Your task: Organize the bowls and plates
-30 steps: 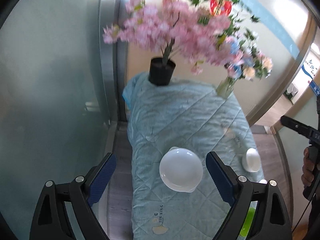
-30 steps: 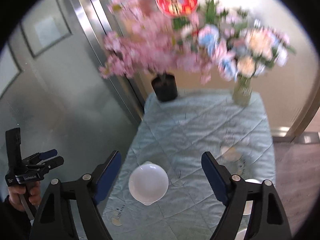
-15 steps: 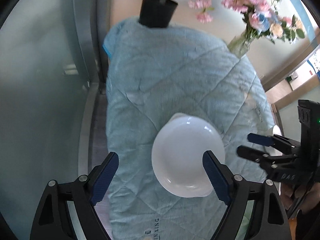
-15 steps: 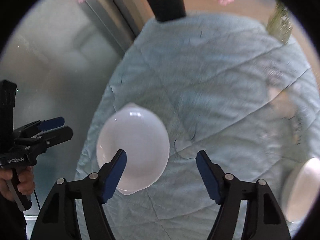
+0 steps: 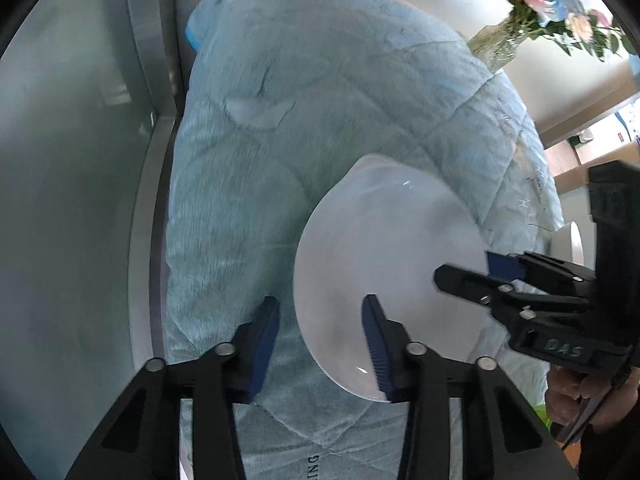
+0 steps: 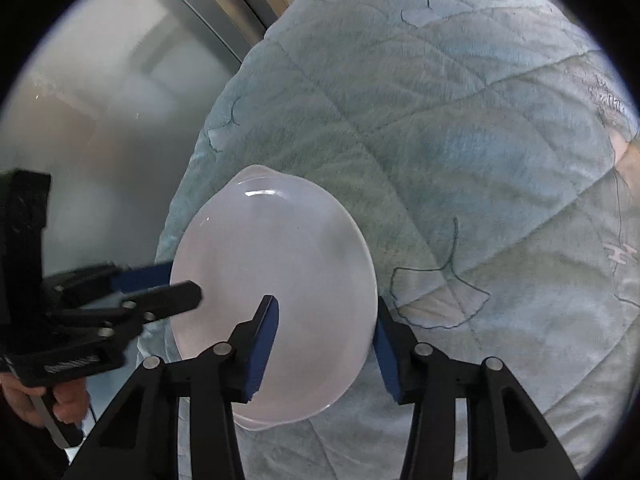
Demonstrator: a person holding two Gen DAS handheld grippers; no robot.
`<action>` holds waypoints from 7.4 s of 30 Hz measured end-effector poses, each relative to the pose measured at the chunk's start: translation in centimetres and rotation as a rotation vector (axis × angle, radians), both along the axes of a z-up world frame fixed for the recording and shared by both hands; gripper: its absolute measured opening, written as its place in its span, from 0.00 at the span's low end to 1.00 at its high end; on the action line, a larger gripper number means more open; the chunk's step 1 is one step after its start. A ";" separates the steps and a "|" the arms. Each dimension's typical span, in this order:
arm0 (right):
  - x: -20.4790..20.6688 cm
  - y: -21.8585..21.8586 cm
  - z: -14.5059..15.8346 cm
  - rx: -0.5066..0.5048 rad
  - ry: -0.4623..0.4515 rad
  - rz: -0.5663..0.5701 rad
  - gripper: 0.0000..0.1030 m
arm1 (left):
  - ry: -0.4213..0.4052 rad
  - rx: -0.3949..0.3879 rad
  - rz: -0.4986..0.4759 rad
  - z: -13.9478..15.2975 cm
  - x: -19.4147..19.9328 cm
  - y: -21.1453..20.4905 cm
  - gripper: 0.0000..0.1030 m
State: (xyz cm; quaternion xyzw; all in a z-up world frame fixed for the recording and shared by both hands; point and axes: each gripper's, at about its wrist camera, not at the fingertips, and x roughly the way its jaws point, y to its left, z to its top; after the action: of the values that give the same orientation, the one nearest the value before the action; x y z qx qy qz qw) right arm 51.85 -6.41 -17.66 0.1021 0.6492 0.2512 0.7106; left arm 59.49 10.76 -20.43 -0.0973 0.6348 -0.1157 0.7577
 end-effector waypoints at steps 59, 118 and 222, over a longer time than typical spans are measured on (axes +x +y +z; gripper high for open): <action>-34.6 -14.2 40.4 0.134 -0.464 -0.355 0.08 | -0.542 0.057 -0.071 44.8 -45.4 -8.4 0.08; -44.5 -8.3 6.8 -0.083 0.130 -0.407 0.15 | 0.098 0.060 -0.071 4.7 -49.6 -6.6 0.07; -31.0 -24.2 3.7 -0.044 0.017 -0.457 0.68 | -0.032 0.052 -0.413 4.8 -24.1 -31.1 0.64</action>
State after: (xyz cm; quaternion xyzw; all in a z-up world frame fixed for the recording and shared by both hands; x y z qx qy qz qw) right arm 20.85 -30.57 -13.97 0.2330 0.6207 0.0687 0.7455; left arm 35.36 -20.39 -15.62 0.0563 0.6319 -0.2539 0.7301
